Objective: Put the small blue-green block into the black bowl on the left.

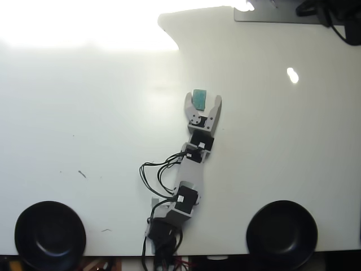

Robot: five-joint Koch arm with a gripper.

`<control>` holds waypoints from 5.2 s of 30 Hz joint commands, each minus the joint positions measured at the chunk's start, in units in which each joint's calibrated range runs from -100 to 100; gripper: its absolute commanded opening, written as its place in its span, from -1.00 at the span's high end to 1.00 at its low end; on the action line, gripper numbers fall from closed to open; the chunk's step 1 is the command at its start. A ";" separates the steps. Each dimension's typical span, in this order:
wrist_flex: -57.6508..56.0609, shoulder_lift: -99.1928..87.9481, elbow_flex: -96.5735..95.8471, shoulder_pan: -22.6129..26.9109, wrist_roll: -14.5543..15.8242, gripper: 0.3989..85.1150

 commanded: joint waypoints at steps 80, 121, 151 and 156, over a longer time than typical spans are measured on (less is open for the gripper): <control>-40.28 -68.62 6.42 53.19 22.95 0.93; -36.55 -48.59 13.72 67.35 21.29 0.93; -47.25 -63.16 13.44 56.85 32.63 -0.13; -47.25 -64.44 13.54 51.14 39.71 -0.09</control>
